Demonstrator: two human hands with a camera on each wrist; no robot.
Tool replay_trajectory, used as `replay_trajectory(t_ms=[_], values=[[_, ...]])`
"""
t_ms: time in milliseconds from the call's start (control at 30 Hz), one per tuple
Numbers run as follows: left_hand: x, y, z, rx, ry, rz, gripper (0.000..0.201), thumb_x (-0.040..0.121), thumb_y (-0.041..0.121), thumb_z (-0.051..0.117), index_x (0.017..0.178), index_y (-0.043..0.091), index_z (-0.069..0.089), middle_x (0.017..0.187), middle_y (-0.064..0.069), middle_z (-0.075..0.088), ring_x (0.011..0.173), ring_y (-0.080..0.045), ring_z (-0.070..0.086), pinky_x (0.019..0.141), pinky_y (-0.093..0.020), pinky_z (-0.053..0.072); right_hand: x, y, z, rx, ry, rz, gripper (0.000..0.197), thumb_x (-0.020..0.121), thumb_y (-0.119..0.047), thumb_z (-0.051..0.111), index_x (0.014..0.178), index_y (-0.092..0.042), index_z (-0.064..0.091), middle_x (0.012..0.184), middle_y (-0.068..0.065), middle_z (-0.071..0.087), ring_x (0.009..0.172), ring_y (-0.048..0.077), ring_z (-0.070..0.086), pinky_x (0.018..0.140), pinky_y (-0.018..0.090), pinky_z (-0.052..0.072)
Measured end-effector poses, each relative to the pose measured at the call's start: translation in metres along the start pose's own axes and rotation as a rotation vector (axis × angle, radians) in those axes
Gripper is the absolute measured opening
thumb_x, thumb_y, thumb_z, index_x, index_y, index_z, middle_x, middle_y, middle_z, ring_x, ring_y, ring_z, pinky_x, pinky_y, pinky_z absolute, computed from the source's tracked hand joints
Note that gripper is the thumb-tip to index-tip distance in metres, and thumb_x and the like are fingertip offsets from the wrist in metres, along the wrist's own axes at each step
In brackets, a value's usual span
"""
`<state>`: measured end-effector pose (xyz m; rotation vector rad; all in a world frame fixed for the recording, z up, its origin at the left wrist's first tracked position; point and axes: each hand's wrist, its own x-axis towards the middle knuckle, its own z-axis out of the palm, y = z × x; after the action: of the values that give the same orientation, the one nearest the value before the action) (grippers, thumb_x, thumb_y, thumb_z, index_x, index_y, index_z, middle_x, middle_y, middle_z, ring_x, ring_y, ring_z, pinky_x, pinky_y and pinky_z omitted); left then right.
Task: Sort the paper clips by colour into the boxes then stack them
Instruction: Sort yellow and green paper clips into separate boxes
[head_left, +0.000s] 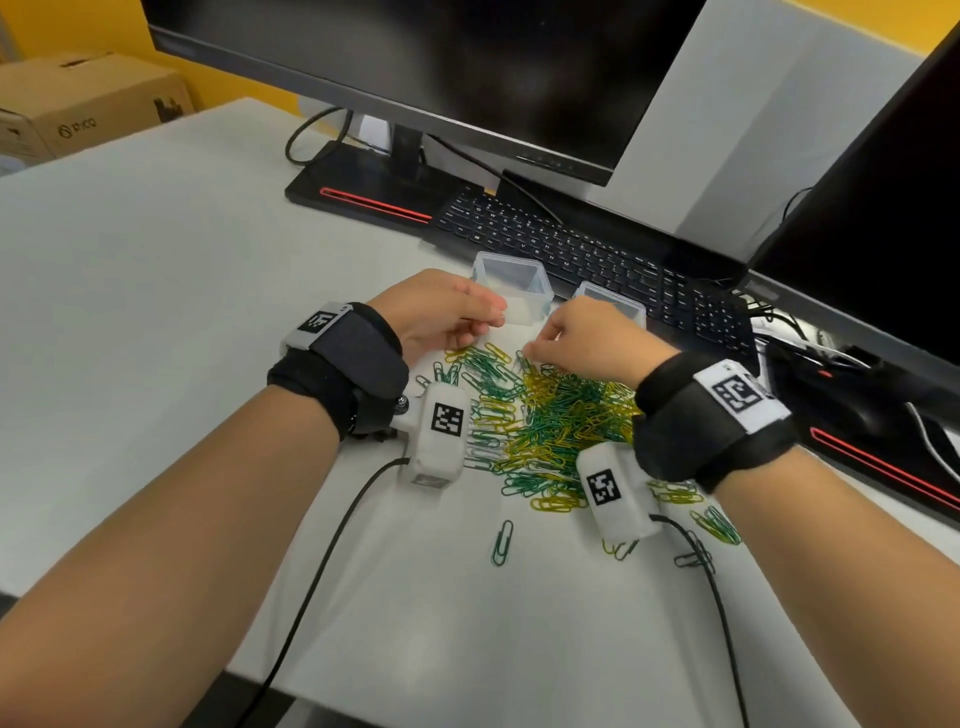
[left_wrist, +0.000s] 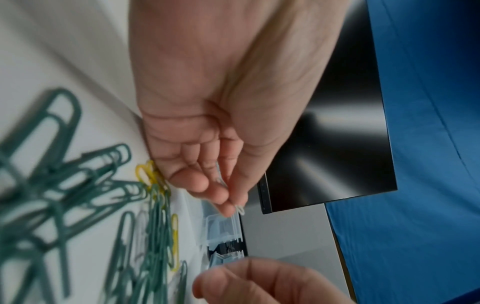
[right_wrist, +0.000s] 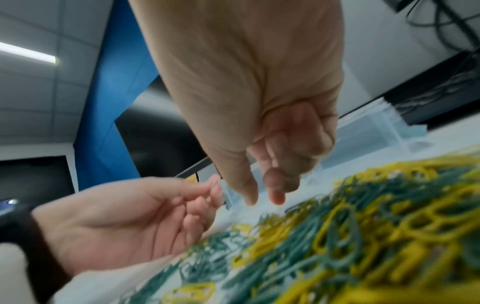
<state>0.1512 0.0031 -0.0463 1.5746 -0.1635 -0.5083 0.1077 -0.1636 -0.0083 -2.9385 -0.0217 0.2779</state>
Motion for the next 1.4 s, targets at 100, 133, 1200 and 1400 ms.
replay_trajectory(t_ms=[100,133,1200,1400], values=[[-0.002,0.004,0.003,-0.069,0.047,-0.03,0.008,0.09,0.004,0.056,0.092,0.009,0.063,0.073,-0.003,0.059,0.059,-0.01,0.052,0.052,-0.016,0.044,0.008,-0.006,0.006,-0.064,-0.067,0.012,0.031,0.086,-0.037,0.069,0.083,-0.007,0.065,0.088,0.008,0.063,0.075,0.02,0.055,0.061,0.026,0.039],[-0.003,0.005,0.004,-0.095,0.06,-0.044,0.009,0.092,0.006,0.053,0.092,0.009,0.062,0.072,-0.002,0.057,0.058,-0.01,0.051,0.052,-0.017,0.043,0.008,-0.006,0.006,-0.086,-0.108,0.01,0.03,0.088,-0.036,0.067,0.077,-0.009,0.06,0.083,0.007,0.061,0.069,0.018,0.053,0.059,0.026,0.038],[-0.008,0.012,-0.008,0.606,0.035,0.052,0.03,0.075,0.011,0.078,0.101,0.019,0.064,0.07,0.004,0.047,0.056,-0.01,0.042,0.049,-0.022,0.032,-0.001,0.009,-0.003,1.48,-0.264,0.117,0.02,0.09,0.004,0.042,0.099,-0.011,0.052,0.069,0.003,0.049,0.049,0.007,0.034,0.037,0.014,0.024],[-0.012,0.006,0.001,0.773,-0.108,0.12,0.014,0.075,0.014,0.078,0.087,0.019,0.074,0.063,0.011,0.053,0.057,-0.004,0.045,0.051,-0.009,0.036,-0.014,0.009,-0.003,1.116,-0.405,0.104,0.007,0.087,-0.008,0.053,0.083,-0.013,0.054,0.065,0.0,0.044,0.052,0.01,0.035,0.041,0.017,0.023]])
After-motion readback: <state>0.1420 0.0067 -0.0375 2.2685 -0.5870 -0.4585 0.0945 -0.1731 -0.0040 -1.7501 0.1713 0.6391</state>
